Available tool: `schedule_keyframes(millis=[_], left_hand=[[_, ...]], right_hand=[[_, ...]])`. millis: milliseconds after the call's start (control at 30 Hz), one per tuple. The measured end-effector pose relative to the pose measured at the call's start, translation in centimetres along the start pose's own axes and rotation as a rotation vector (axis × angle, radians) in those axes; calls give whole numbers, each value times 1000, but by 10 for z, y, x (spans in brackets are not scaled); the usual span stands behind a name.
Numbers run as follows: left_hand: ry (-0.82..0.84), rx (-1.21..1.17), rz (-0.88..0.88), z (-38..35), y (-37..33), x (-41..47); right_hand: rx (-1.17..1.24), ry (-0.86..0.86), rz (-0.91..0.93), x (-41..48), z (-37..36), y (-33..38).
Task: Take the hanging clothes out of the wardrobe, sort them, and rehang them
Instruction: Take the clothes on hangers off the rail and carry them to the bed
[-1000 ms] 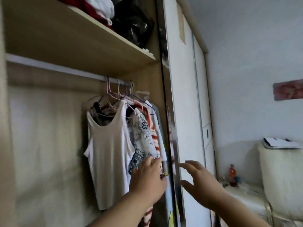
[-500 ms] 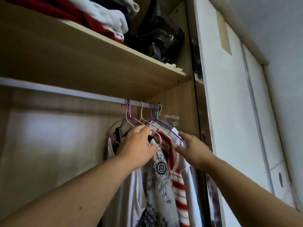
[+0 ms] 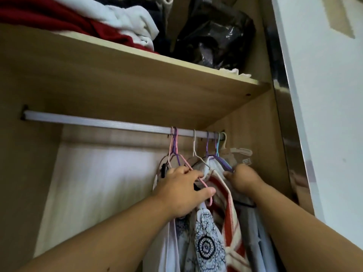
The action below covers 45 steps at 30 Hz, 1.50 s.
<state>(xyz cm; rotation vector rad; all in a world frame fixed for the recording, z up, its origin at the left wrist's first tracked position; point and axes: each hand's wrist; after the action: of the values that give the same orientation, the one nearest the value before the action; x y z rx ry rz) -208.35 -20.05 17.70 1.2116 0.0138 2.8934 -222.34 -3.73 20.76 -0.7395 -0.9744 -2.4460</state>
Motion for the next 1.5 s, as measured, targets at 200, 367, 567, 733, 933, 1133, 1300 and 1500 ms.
schedule_keyframes(millis=[200,367,567,733,933,1133,1300,1500], left_hand=[[-32,28,126,2,13,-2],[-42,-39,147,21,36,-16],[-34,-12,187,66,87,-52],[6,87,242,112,133,-81],[16,47,265,152,153,-107],[74,11,244,159,143,-119],[162,104,247,155,145,-123],[132,123,274,147,132,-130]], right_hand=[[146,50,237,-17,-12,29],[201,143,380,-40,-31,91],[289,186,435,-70,-53,166],[303,193,454,-94,-74,227],[357,157,432,-113,-98,279],[564,65,242,-122,-97,293],[412,-58,236,-126,-70,286],[298,-185,197,-152,-25,246]])
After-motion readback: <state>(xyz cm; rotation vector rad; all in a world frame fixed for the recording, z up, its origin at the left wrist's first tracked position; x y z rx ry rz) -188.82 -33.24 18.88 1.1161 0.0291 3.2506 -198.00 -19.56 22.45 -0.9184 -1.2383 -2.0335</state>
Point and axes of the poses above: each hand's wrist, its own x-axis towards the middle knuckle, its own z-axis out of the back of the hand, y = z × x, and after that the axes turned 7 degrees about x, right-handed
